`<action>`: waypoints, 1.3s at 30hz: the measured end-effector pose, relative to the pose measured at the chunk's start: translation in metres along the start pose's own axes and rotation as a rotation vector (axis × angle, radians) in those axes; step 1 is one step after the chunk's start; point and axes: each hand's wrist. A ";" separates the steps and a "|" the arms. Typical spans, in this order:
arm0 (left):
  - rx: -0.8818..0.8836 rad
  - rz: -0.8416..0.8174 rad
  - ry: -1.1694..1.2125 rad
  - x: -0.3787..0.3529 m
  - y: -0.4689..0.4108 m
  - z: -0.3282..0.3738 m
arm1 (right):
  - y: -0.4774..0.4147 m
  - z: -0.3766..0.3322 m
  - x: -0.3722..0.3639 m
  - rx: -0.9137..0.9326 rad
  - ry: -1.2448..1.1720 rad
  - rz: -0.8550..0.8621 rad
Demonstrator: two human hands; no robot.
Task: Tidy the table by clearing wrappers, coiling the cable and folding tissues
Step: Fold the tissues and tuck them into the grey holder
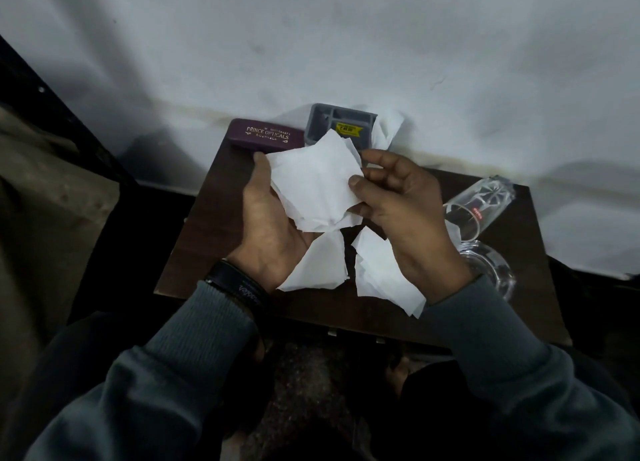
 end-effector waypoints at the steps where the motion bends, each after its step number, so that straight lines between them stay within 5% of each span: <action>1: 0.009 0.003 0.000 0.000 -0.001 -0.001 | -0.001 0.000 0.000 -0.036 -0.062 0.001; 11: 0.049 -0.108 0.035 0.000 0.001 -0.001 | -0.002 0.002 -0.003 -0.197 -0.425 0.017; 17: 0.042 -0.065 -0.159 -0.001 -0.002 -0.001 | 0.003 0.001 -0.006 -0.194 -0.397 -0.036; 22: 0.053 -0.084 0.028 0.000 -0.001 0.001 | 0.002 -0.004 -0.002 -0.174 -0.393 -0.028; 32: -0.004 0.055 -0.050 -0.001 0.003 0.004 | -0.010 -0.019 0.014 -0.034 0.005 0.056; 39: 0.018 0.079 -0.060 0.000 0.000 0.006 | -0.018 -0.033 0.045 0.006 -0.248 0.043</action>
Point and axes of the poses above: each hand's wrist, its own y-axis away from the middle knuckle, its own x-axis out of the back of the hand, z = x × y, and after that the axes turned 9 degrees about -x, right-handed
